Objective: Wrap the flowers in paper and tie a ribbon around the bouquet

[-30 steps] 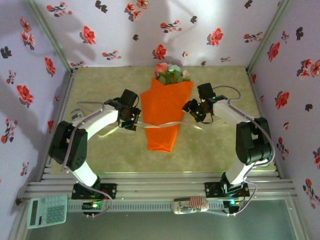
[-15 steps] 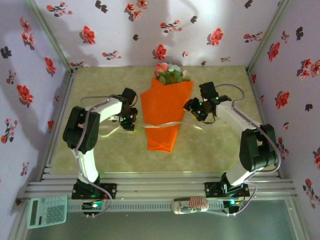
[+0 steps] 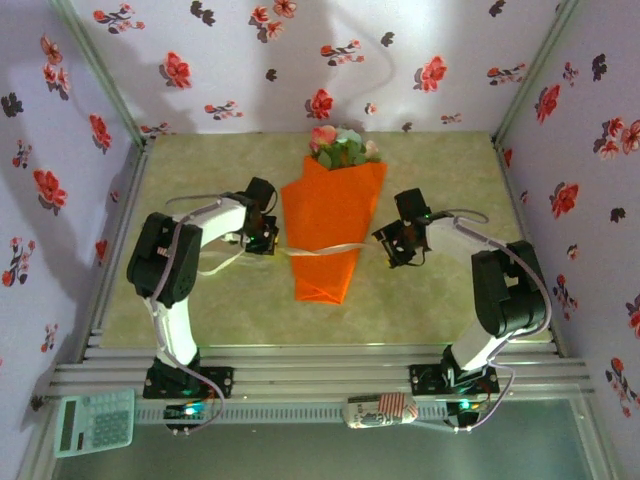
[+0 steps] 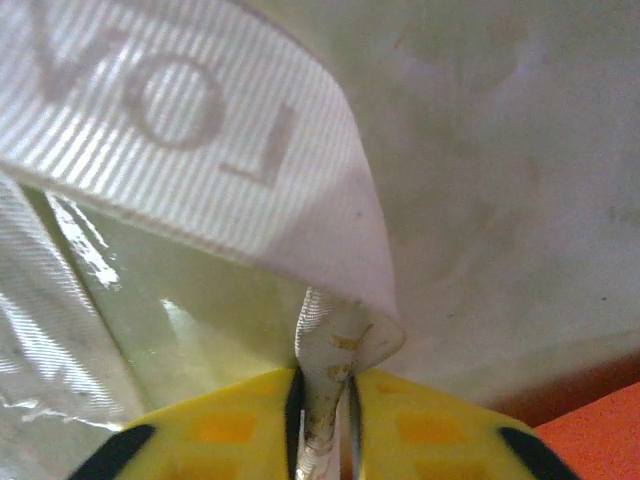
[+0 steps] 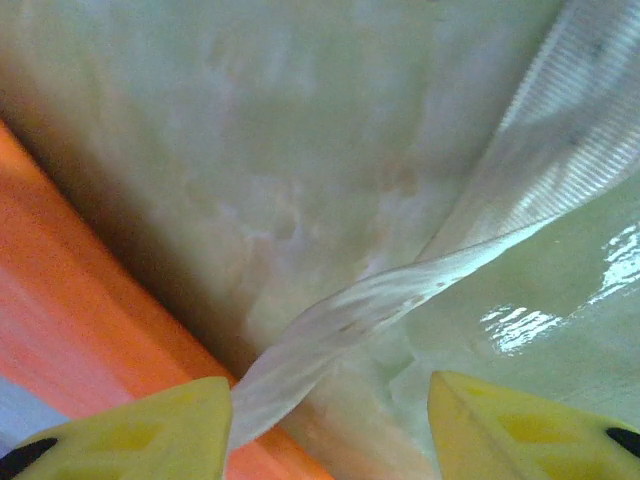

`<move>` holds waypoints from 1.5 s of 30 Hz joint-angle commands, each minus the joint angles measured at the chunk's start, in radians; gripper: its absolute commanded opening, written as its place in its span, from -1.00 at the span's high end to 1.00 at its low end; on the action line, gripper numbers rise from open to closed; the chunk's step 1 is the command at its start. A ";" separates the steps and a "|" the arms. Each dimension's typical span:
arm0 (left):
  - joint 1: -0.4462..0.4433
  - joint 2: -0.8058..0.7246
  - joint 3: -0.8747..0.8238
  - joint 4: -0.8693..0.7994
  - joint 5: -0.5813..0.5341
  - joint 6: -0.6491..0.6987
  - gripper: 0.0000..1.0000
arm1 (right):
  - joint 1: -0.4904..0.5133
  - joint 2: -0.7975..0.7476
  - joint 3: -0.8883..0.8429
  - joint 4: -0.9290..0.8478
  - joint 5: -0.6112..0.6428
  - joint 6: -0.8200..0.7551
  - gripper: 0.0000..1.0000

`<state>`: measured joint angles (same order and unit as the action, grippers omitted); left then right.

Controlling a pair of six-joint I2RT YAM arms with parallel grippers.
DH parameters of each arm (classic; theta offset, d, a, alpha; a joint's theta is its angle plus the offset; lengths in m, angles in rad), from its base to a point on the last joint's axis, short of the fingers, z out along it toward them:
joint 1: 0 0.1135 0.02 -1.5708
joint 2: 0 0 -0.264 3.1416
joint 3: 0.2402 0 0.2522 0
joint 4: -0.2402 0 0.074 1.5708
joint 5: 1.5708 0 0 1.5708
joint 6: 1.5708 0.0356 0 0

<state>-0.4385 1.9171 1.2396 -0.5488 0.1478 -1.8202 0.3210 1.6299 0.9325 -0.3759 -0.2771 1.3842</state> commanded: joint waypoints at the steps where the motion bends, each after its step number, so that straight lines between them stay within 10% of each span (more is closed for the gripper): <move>1: -0.003 -0.018 -0.035 0.034 0.014 0.016 0.70 | 0.007 0.021 0.008 0.077 0.035 0.217 -0.10; 5: 0.003 -0.051 -0.063 0.044 0.015 0.021 0.83 | 0.007 0.084 -0.001 0.132 0.042 0.280 0.03; 10: 0.007 -0.093 -0.090 0.047 0.015 0.030 1.00 | 0.018 0.090 -0.002 0.110 0.059 0.284 0.97; 28: -0.161 -0.374 -0.364 -0.172 0.125 0.466 1.00 | 0.081 -0.215 -0.307 -0.219 -0.106 -0.098 1.00; 36: -0.199 -0.403 -0.405 -0.192 0.085 0.475 1.00 | 0.142 -0.357 -0.238 -0.095 0.034 -0.269 -0.08; 45: -0.203 -0.396 -0.426 -0.155 0.074 0.424 1.00 | 0.189 -0.221 -0.367 0.528 -0.222 -0.346 -0.15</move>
<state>-0.6353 1.5105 0.8085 -0.7040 0.2432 -1.3808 0.4911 1.3460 0.5968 -0.0456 -0.4171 1.0958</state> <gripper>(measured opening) 0.034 0.576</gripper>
